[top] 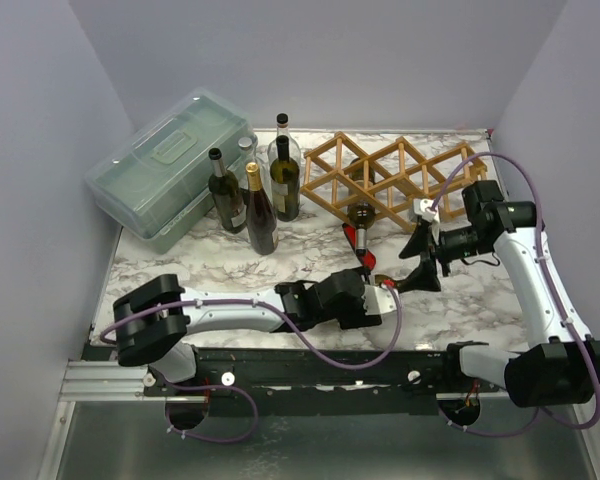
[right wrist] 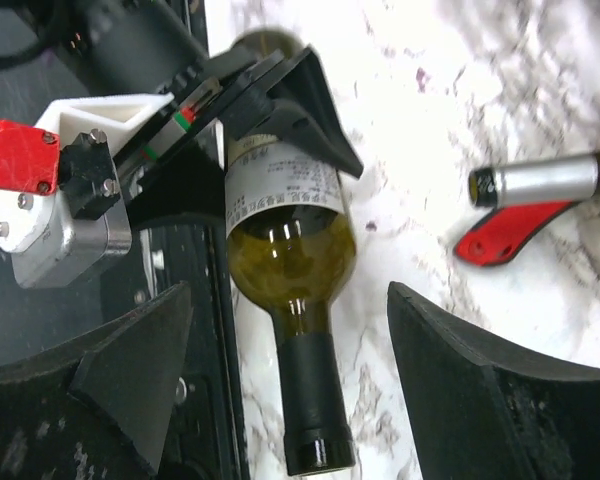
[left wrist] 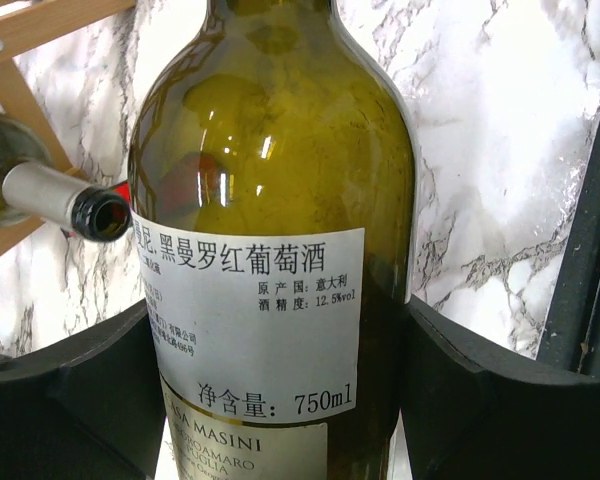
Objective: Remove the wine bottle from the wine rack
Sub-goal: Place the wine bottle at the center of the board.
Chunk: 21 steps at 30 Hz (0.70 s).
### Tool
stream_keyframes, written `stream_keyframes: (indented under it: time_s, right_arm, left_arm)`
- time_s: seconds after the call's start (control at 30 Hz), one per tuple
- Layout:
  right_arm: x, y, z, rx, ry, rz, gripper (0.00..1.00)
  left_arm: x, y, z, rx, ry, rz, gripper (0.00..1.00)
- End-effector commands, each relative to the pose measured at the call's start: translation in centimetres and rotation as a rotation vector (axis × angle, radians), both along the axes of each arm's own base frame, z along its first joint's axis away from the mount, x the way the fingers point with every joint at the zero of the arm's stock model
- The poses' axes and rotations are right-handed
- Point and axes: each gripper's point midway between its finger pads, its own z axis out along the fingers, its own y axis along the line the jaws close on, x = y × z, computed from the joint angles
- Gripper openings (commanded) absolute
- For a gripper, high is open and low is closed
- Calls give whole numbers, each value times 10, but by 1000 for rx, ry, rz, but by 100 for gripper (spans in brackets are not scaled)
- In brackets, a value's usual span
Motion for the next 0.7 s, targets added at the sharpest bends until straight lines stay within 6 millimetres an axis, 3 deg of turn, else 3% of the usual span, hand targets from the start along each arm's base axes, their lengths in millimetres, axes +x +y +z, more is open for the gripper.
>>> stream_keyframes:
  time_s: [0.0, 0.23, 0.47, 0.67]
  right_arm:
    - [14, 24, 45, 198, 27, -32, 82]
    - [36, 36, 84, 330, 88, -133, 82]
    - [41, 43, 114, 421, 158, -172, 84]
    - [36, 50, 116, 464, 217, -103, 88]
  left_arm:
    - [3, -8, 63, -278, -11, 33, 0]
    - [-2, 16, 70, -401, 21, 96, 0]
    - [-5, 35, 99, -652, 74, 175, 0]
    - [-5, 47, 127, -874, 134, 231, 0]
